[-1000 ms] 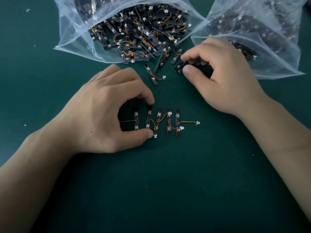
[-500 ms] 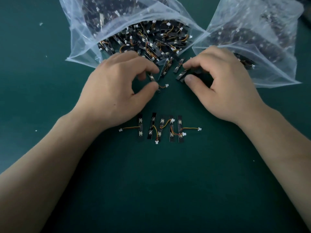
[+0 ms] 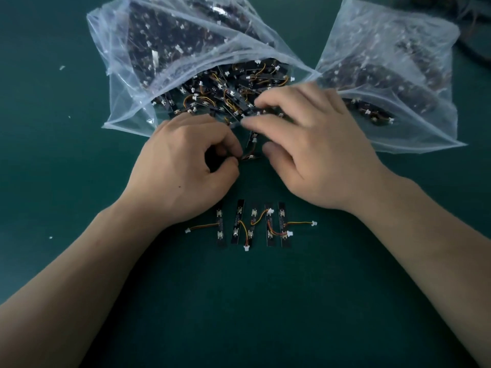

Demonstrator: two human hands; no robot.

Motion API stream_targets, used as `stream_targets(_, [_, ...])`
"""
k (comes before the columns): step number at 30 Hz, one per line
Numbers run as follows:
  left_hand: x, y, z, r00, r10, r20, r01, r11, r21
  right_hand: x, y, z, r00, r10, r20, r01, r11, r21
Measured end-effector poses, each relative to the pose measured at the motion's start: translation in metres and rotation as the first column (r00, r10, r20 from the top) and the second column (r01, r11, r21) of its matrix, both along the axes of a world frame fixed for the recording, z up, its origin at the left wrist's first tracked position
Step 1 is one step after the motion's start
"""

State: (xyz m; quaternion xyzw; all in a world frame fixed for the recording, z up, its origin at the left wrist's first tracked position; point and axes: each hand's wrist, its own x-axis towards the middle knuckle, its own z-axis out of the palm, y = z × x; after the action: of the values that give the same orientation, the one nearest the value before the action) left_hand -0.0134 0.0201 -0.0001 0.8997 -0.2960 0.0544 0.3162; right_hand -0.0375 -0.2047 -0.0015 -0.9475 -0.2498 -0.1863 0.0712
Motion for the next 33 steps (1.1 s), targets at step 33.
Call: stream_targets(33, [-0.014,0.000,-0.002,0.980,0.200,0.005,-0.200,0.977,0.069,-0.012,-0.012,-0.004,0.996,0.035,-0.082,0.006,0.894,0.448])
